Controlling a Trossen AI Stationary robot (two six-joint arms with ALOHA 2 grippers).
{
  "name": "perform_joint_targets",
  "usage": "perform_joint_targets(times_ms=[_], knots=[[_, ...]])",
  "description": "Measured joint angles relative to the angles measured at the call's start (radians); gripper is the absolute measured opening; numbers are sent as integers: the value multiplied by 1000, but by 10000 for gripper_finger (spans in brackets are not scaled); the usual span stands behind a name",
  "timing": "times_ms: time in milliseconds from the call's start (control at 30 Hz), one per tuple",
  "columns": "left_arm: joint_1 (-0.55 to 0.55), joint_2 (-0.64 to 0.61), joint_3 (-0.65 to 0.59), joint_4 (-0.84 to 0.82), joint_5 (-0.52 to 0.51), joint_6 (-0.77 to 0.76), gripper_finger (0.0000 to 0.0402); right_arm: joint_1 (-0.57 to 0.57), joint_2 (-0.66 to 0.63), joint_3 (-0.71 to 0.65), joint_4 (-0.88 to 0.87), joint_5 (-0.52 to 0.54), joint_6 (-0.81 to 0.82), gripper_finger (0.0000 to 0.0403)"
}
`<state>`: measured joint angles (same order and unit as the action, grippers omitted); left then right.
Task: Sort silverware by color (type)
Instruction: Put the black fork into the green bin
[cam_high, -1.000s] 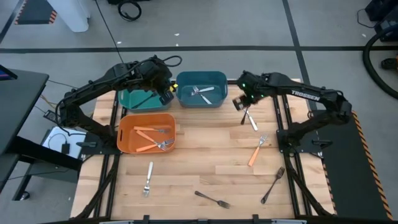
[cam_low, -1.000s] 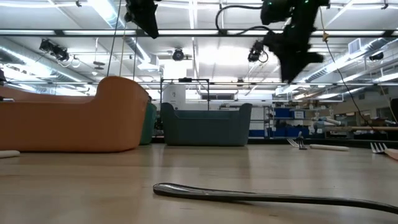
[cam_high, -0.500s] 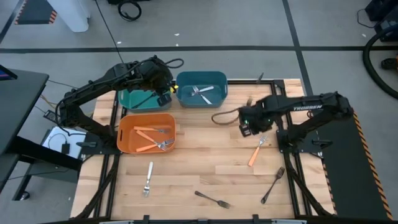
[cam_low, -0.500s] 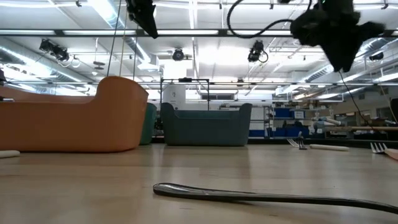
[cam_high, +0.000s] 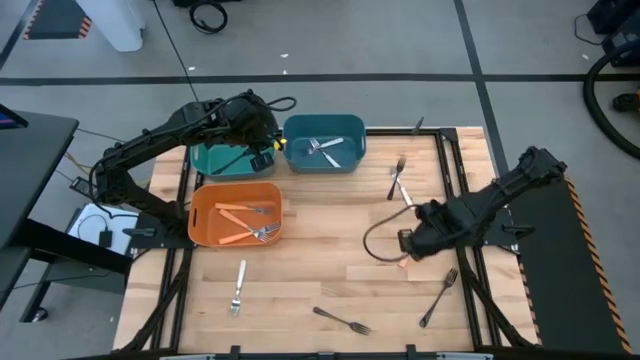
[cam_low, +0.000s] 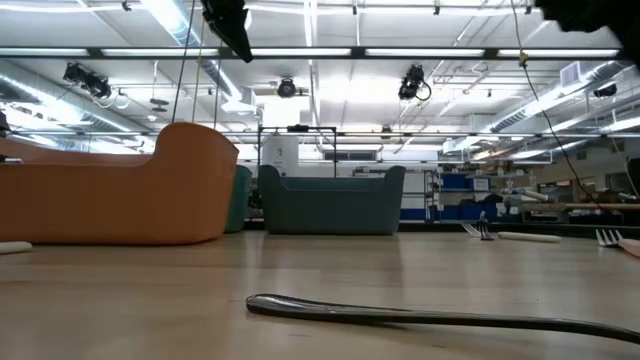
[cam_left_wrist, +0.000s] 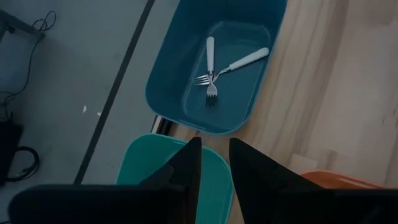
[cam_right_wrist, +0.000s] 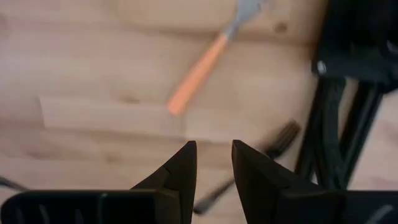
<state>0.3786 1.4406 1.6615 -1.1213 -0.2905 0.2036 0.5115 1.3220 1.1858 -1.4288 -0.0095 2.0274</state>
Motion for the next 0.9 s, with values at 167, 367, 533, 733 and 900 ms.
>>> perform_joint_targets(times_ms=[167, 367, 533, 733, 900], knots=[[0, 0, 0, 0, 0, 0, 91, 112, 0, 0, 48, -112, 118, 109], [0, 0, 0, 3, 0, -8, 91, 236, 61, 0, 91, -93, 234, 109], [0, 0, 0, 13, 0, -8, 91, 280, 143, 0, 142, -114, 178, 109], [0, 0, 0, 12, 0, -9, 91, 326, 237, 0, 263, -121, -29, 109], [0, 0, 0, 11, 0, -9, 91, 356, 306, 0, 296, -121, -401, 109]])
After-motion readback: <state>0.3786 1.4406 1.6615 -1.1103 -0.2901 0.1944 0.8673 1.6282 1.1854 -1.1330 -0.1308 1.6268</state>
